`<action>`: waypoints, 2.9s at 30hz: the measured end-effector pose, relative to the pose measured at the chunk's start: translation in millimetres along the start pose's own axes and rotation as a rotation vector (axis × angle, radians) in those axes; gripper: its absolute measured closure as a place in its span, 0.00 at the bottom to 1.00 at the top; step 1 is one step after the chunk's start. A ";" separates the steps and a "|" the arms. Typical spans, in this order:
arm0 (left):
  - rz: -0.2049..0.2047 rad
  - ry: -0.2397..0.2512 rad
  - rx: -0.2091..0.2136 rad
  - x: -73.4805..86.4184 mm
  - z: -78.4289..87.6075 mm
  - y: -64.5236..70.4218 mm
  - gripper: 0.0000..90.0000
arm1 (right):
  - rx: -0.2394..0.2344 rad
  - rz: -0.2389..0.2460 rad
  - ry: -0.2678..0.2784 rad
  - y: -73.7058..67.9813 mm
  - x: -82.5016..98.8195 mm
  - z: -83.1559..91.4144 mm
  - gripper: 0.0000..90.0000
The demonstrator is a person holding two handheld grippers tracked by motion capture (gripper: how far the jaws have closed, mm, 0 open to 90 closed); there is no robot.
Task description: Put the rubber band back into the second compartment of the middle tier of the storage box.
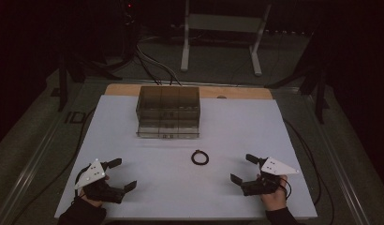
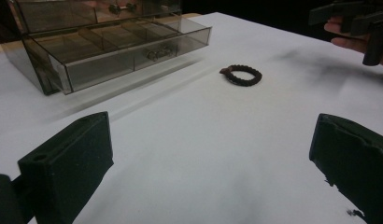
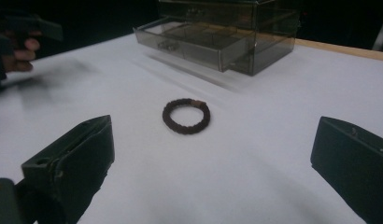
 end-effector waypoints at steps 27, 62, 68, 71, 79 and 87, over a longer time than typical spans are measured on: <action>-0.003 -0.010 0.020 -6.7 0.8 1.2 0.00 | 0.030 0.037 -0.049 -2.3 0.2 -5.7 0.00; 0.026 -0.008 0.076 -31.6 -14.4 0.6 0.00 | 0.037 0.029 -0.037 -3.2 -0.2 -5.7 0.00; 0.023 -0.009 0.086 -36.2 -19.6 1.6 0.00 | 0.030 0.030 -0.044 -4.0 0.0 -6.8 0.00; 0.011 -0.014 0.093 -41.4 -26.4 3.0 0.00 | 0.028 0.032 -0.046 -4.3 0.1 -7.2 0.00; 0.000 -0.017 0.114 -49.1 -41.0 5.1 0.00 | 0.026 0.033 -0.048 -4.6 0.1 -6.8 0.00; -0.006 -0.018 0.117 -58.7 -54.0 5.5 0.00 | 0.025 0.037 -0.046 -4.5 0.0 -6.3 0.00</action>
Point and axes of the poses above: each handheld gripper's, and its own axes: z roughly backward along the jaws, x roughly out of its underside, y roughly to its right, the point moved 1 cm from there along -z, roughly forward along the jaws, and after that the axes turned 3 degrees about -z, right-handed, at the moved point
